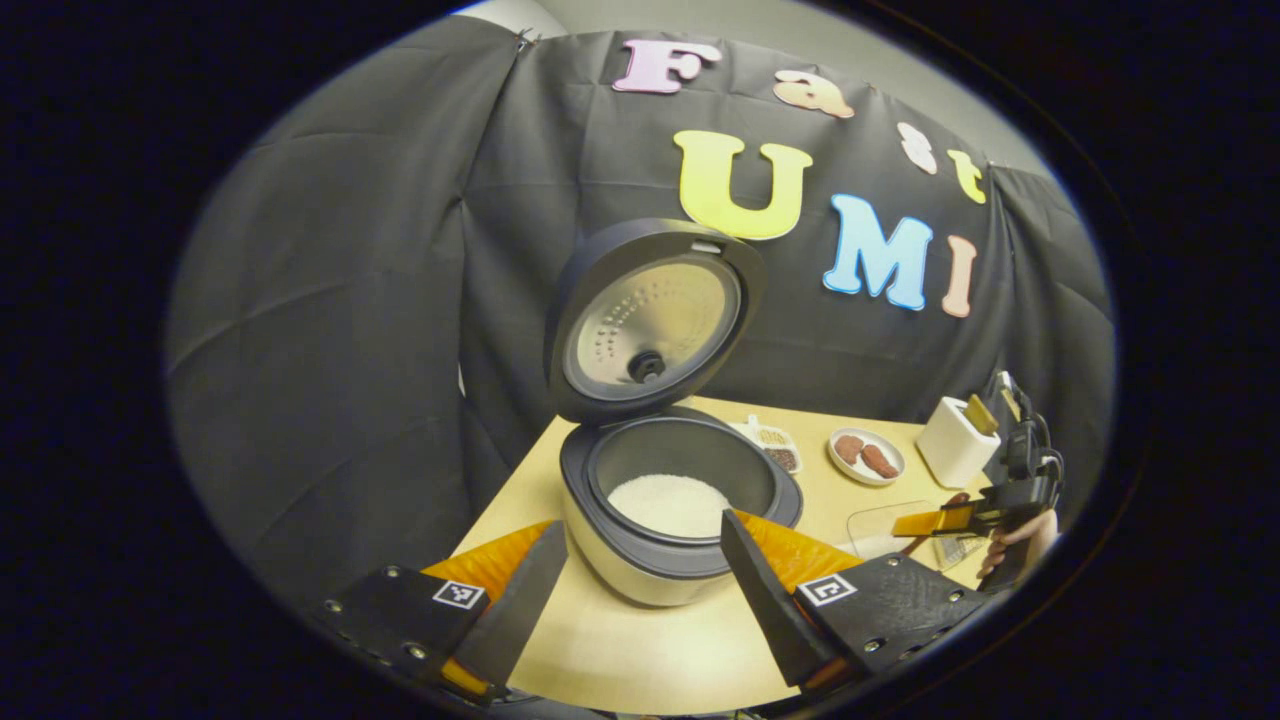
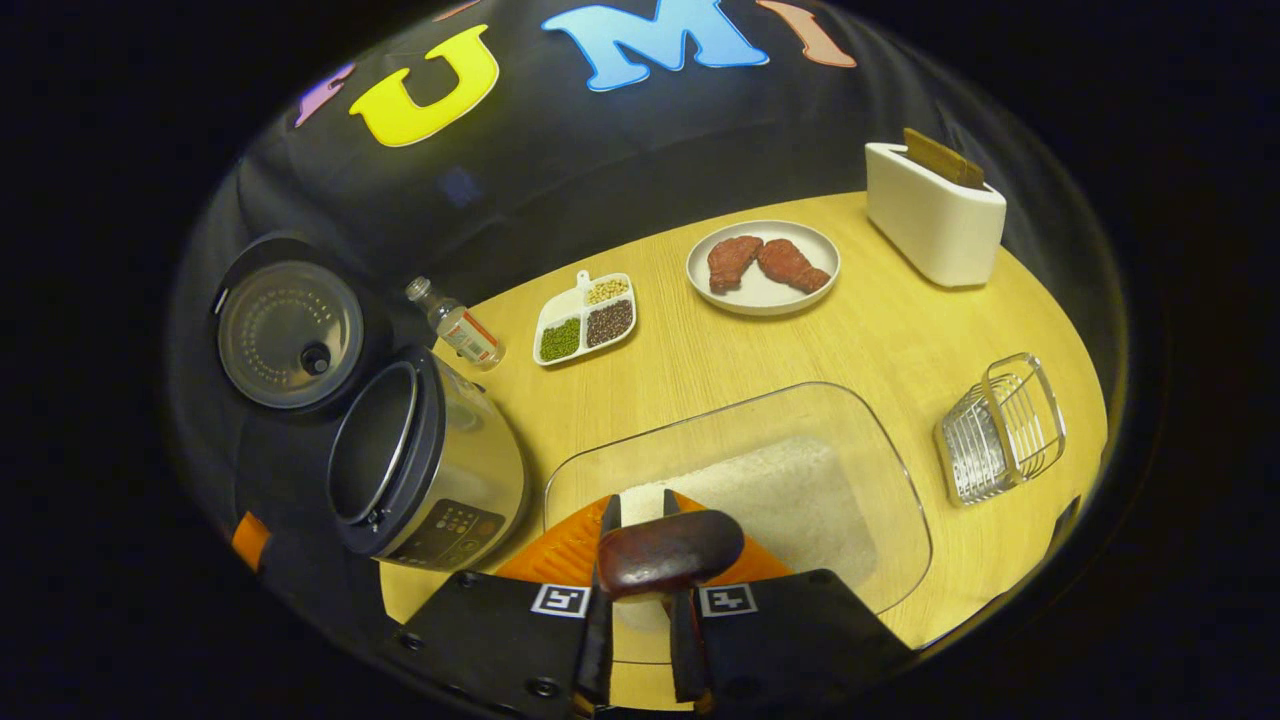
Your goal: Close the left gripper, press the button to open the rice cooker; take a wooden spoon from the chopstick holder with the right hand, scoop a spoonful of rice and pour it into the rice cooker, then put the wooden spoon back into the chopstick holder.
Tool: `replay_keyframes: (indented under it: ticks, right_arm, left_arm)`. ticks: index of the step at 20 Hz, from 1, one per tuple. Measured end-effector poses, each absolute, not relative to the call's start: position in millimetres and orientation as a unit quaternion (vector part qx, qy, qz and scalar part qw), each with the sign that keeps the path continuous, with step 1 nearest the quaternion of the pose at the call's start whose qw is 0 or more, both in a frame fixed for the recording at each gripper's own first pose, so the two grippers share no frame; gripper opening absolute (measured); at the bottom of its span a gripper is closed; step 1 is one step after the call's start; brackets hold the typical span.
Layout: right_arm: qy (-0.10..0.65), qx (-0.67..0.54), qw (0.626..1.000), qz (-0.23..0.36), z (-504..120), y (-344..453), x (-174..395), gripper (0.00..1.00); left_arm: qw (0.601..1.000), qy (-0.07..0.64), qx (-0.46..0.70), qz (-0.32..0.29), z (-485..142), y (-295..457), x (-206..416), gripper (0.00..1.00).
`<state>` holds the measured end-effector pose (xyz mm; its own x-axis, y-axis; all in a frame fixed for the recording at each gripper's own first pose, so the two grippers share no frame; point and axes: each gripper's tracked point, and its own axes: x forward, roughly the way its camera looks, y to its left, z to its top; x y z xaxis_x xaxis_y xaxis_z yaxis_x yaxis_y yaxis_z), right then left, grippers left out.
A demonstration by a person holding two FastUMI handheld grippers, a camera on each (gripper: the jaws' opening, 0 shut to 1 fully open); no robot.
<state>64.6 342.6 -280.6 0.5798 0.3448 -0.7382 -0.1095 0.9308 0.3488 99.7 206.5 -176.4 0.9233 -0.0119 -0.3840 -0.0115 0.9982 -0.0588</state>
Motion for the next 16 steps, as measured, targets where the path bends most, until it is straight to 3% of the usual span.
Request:
replay_keyframes:
  ticks: [1, 8, 16]
  right_arm:
    - [0.446, 0.145, 0.873, 0.132, -280, 345, 63, 0.26]
    - [0.441, 0.164, 0.872, 0.13, -270, 340, 60, 0.25]
    - [0.424, 0.253, 0.866, 0.077, -253, 293, 63, 0.25]
  left_arm:
    - [0.98, 0.195, -0.027, -0.002, -176, 205, 98, 0.97]
    - [0.98, 0.196, -0.023, -0.015, -175, 192, 93, 0.97]
    - [0.983, 0.183, 0.015, -0.026, -169, 188, 101, 0.97]
